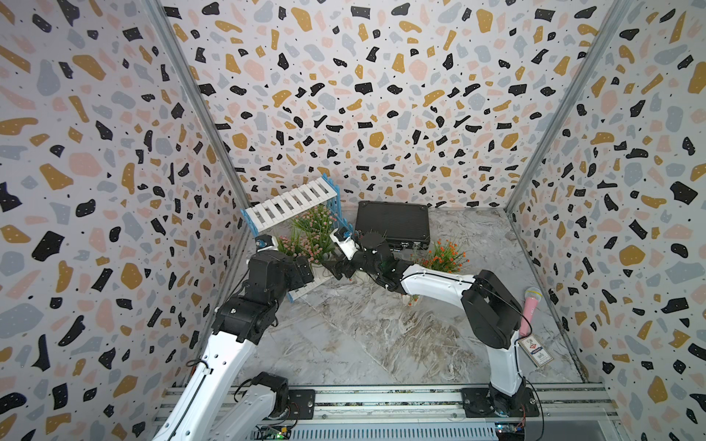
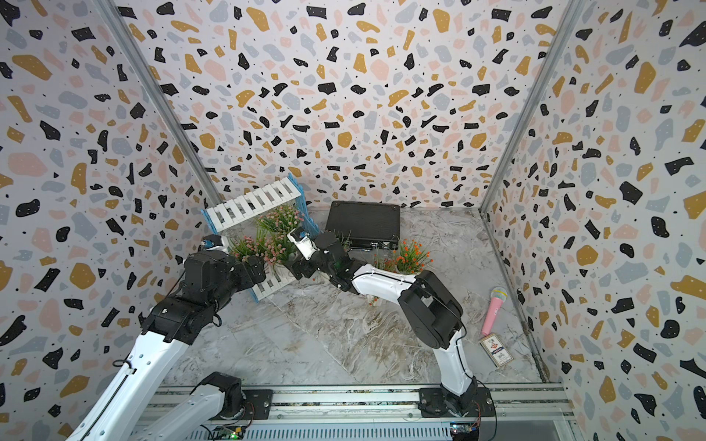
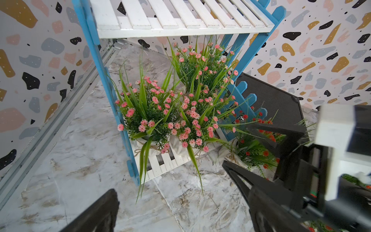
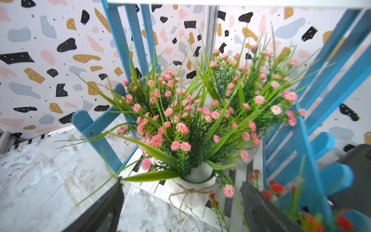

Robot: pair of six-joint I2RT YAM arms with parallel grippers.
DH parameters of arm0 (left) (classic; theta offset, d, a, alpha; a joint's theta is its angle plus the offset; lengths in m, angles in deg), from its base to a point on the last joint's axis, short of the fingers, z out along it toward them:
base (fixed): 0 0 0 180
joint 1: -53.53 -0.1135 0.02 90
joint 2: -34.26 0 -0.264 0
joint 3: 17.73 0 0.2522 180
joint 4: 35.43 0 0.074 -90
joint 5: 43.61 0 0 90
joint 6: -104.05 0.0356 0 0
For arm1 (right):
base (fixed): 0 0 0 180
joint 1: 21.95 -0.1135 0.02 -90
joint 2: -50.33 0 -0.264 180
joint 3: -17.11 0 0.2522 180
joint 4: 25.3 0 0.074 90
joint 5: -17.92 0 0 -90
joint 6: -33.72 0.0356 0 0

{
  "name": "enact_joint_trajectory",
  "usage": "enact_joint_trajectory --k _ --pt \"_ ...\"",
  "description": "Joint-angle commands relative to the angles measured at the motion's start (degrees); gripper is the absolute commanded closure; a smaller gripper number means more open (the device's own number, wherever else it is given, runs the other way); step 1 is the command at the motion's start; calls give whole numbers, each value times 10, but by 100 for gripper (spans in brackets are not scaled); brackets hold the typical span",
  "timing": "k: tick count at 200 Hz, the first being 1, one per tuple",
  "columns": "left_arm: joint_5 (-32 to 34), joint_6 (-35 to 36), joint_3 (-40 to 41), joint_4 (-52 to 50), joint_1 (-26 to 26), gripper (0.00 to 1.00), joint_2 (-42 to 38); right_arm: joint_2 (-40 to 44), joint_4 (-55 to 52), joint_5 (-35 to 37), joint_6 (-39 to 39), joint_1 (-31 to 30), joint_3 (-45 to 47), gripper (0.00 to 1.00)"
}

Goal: Place the baby's breath potted plants on the rack by color
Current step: Place the baby's breath potted plant on the rack.

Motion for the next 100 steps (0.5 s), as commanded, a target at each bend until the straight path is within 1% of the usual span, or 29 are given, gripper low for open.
enact_joint_trajectory --k 1,18,38,59,80,100 --pt "2 6 -14 10 -3 1 -6 52 -39 36 -7 11 -12 9" --pt "4 5 -12 10 -3 1 -7 57 -87 55 4 24 -40 12" --pt "0 5 -12 9 -2 1 -6 41 -147 66 21 50 -89 17" --pt "-2 5 -12 8 -2 1 -7 9 -211 45 34 82 -156 20" --pt "-3 5 -11 7 -2 1 -6 -28 -288 30 30 104 -229 26" --pt "-7 5 -9 9 -2 1 0 -46 -331 18 24 119 -268 27"
